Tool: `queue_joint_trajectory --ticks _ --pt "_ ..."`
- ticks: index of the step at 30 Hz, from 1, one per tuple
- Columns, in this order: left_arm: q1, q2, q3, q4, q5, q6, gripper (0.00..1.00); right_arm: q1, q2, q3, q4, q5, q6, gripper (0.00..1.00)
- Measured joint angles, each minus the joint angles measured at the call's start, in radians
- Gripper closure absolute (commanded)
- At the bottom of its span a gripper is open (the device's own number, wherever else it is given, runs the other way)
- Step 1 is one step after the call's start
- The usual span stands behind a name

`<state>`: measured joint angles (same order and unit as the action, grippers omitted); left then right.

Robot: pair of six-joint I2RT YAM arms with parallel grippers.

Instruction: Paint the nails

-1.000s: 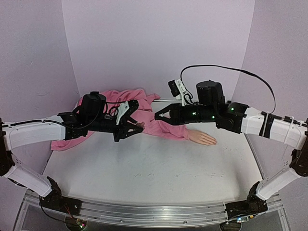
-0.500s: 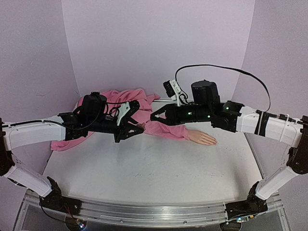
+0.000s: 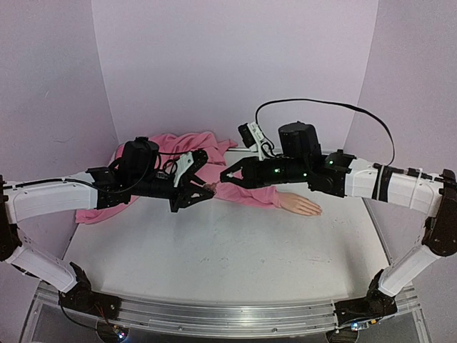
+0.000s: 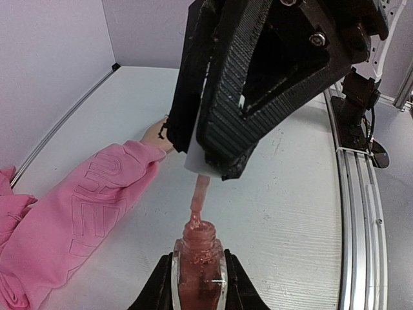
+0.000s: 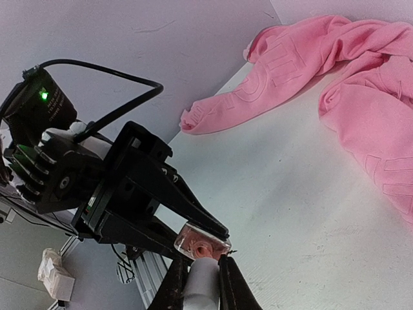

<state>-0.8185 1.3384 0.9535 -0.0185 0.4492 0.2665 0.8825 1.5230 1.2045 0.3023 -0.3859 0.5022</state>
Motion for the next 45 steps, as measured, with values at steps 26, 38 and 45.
queue_joint_trajectory --ticks 26,38,45 --pt "-0.011 -0.003 0.000 0.000 0.002 0.022 1.00 0.011 0.066 0.018 0.029 -0.073 0.018 1.00" --pt "-0.017 -0.040 -0.017 -0.061 -0.007 0.048 1.00 0.005 0.137 0.094 -0.037 -0.177 0.021 0.99" --pt "-0.016 -0.045 -0.027 -0.124 -0.061 0.047 1.00 0.029 0.204 0.150 -0.087 -0.137 0.045 0.99"
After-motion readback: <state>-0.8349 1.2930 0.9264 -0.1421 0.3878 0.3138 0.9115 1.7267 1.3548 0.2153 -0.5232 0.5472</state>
